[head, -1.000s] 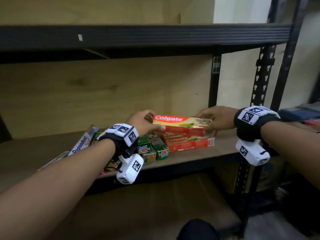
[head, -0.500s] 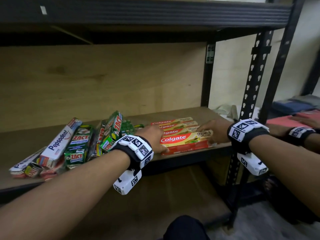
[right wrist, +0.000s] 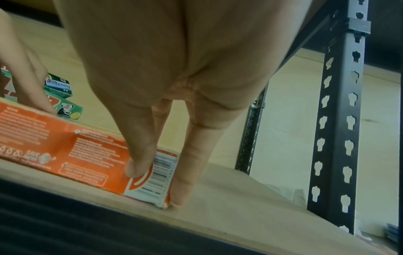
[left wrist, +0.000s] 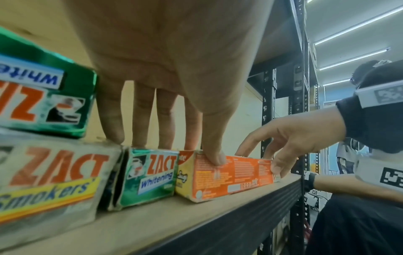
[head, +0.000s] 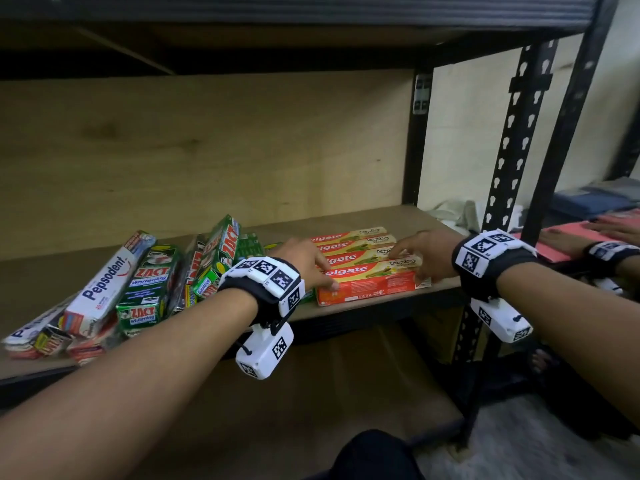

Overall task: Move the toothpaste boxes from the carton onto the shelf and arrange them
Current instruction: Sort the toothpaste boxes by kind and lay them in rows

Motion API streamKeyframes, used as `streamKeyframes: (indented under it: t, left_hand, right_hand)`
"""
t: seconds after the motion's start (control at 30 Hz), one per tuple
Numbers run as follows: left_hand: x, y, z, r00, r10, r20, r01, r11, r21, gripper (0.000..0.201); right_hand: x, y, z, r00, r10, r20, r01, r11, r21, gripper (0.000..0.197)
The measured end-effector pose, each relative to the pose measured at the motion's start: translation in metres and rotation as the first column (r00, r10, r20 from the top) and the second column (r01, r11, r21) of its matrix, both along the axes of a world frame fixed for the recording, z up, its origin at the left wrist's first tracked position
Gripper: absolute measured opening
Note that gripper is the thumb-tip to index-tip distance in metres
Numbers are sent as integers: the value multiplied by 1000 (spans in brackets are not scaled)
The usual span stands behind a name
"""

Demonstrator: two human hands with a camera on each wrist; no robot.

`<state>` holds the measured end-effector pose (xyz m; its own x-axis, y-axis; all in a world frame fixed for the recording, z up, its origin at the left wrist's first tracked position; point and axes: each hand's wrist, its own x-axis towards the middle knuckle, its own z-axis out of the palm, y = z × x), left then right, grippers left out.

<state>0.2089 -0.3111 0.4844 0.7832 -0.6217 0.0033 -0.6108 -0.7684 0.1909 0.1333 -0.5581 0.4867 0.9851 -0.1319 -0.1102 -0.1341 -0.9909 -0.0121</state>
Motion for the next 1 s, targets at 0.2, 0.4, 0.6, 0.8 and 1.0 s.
streamKeyframes:
  t: [0.2, 0.4, 0.6, 0.8, 1.0]
  left_hand:
    - [0, -2, 5, 1000, -10, -27, 10, 1000, 2, 52]
    - [6, 0, 4, 999, -5, -44, 4, 1000, -22, 52]
    - [15, -2, 2, 998, -21, -58, 20, 1000, -15, 50]
    - [17, -3, 2, 999, -45, -30, 45, 999, -1, 49]
    - [14, -2, 16, 995, -101, -5, 101, 991, 83, 36]
  right_hand:
    - [7, 13, 23, 990, -6, -138, 10, 999, 33, 44]
    - [61, 47, 56, 997, 45, 66, -47, 998, 36, 32]
    - [88, 72, 34, 997, -32, -68, 30, 999, -25, 52]
    - [91, 74, 27, 982, -62, -180, 65, 998, 13, 50]
    - [89, 73, 18, 987, -53, -149, 67, 994, 90, 49]
